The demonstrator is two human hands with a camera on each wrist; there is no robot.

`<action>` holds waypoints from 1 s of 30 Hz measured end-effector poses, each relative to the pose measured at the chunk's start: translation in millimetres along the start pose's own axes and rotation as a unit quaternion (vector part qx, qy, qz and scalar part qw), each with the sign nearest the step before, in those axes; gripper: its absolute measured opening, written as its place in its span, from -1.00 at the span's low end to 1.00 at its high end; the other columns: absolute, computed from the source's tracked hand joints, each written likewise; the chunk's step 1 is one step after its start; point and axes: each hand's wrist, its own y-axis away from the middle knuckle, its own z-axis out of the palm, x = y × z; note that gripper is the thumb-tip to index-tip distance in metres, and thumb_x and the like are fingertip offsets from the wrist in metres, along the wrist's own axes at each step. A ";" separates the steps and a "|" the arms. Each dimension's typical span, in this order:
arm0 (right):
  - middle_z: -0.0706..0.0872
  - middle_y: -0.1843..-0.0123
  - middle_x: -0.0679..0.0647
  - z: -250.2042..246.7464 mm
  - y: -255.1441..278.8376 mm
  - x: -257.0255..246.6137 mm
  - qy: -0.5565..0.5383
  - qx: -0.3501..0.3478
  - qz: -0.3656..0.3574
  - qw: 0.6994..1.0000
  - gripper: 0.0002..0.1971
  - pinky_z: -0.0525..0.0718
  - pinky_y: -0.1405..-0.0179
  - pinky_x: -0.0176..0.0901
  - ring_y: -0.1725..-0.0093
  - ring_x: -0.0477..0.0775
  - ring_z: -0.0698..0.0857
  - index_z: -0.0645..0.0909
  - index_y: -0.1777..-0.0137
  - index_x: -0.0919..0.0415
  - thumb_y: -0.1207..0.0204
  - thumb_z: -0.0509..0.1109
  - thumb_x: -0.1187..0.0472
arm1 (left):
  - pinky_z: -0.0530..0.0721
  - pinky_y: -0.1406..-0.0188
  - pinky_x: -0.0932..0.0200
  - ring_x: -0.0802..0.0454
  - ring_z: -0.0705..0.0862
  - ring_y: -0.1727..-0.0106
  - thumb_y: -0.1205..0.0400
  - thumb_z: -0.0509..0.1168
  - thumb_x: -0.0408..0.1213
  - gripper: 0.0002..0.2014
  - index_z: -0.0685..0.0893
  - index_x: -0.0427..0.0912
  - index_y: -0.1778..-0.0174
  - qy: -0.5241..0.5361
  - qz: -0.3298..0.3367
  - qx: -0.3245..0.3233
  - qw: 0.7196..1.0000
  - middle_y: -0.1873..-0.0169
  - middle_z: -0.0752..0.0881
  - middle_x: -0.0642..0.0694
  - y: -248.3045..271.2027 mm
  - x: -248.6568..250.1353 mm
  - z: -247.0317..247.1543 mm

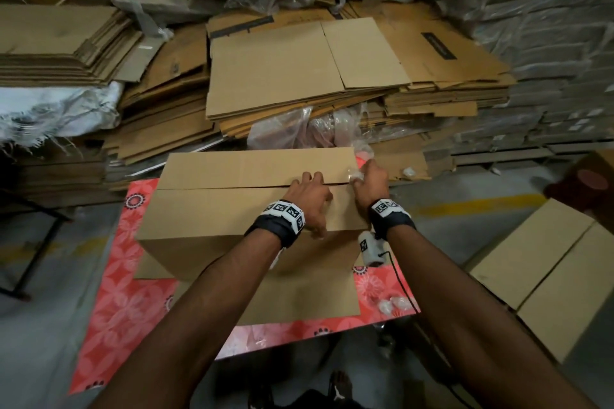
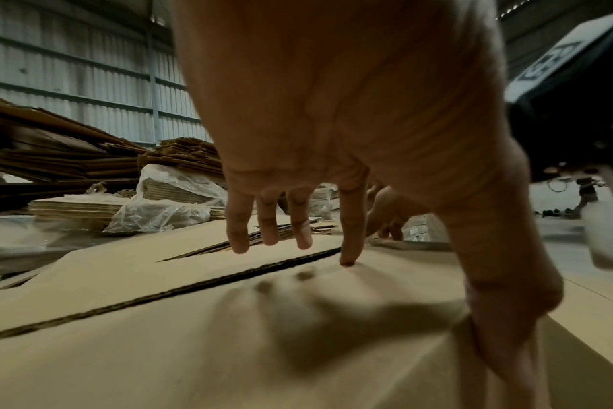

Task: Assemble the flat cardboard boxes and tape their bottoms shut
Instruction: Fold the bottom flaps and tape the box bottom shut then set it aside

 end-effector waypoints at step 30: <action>0.81 0.04 0.43 45.6 -17.5 67.3 -0.114 -0.067 0.166 0.977 -0.62 0.77 -0.07 0.34 0.01 0.45 0.78 0.74 0.13 0.38 -0.48 0.20 0.09 | 0.39 -0.54 -0.38 -0.31 0.32 -0.60 0.03 0.66 0.38 0.41 0.22 -0.05 -0.72 0.001 0.037 -0.038 0.999 -0.65 0.27 -0.21 -28.7 20.7 -0.6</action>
